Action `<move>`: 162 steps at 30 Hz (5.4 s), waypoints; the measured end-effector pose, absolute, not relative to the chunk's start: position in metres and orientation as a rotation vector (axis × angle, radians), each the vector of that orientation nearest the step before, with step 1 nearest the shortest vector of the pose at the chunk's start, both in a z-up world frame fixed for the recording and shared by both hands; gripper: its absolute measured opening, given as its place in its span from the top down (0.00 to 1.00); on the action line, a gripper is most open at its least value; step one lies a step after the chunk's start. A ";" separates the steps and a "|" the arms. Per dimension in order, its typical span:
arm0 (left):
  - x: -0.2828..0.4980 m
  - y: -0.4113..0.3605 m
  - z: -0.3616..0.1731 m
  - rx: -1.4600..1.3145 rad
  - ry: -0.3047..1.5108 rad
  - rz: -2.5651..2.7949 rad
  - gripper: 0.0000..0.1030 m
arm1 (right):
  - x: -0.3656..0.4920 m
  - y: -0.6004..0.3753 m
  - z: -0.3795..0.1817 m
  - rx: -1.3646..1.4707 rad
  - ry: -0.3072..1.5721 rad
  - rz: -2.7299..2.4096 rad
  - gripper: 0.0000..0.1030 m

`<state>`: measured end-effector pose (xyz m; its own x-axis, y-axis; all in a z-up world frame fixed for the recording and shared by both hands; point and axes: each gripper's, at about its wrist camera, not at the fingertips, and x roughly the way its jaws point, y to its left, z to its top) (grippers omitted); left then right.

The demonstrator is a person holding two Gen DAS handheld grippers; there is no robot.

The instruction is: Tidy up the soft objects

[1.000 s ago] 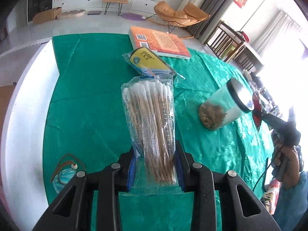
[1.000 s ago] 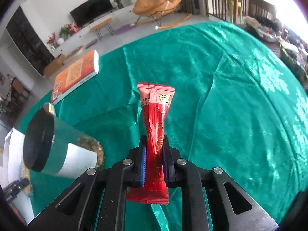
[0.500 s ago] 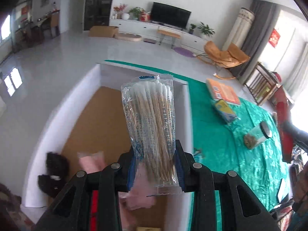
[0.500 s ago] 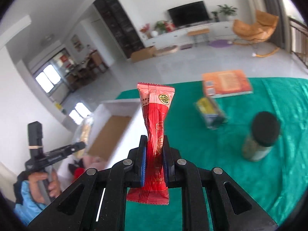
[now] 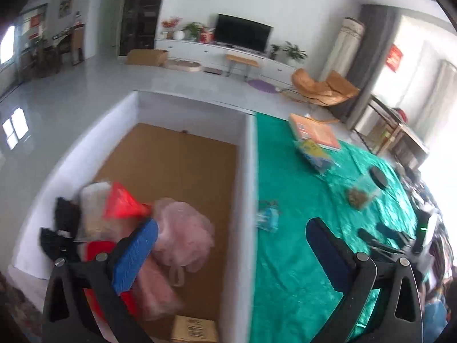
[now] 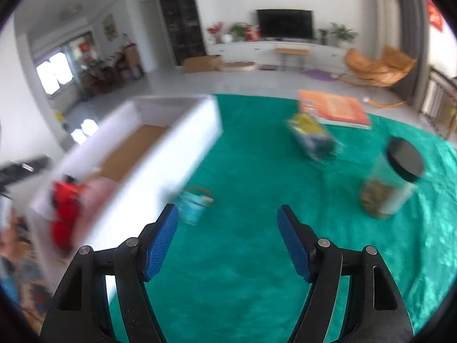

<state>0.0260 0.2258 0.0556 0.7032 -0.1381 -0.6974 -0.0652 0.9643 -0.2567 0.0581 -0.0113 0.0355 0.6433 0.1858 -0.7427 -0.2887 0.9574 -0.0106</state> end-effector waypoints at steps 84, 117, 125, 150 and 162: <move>0.152 0.081 -0.080 0.099 0.885 0.227 0.00 | 0.033 -0.173 -0.044 0.077 0.918 -0.160 0.18; 0.151 0.066 -0.110 -0.001 0.969 -0.018 0.00 | 0.032 -0.166 -0.043 0.069 0.911 -0.142 0.16; 0.150 0.067 -0.111 -0.008 0.954 -0.011 0.00 | 0.120 -0.038 0.040 -0.251 0.767 0.229 0.17; 0.150 0.064 -0.111 -0.007 0.951 -0.007 0.00 | 0.145 -0.059 -0.026 -0.136 1.078 0.241 0.44; 0.161 0.064 -0.109 -0.015 1.012 -0.042 0.00 | 0.099 -0.248 -0.025 0.311 0.970 -0.056 0.44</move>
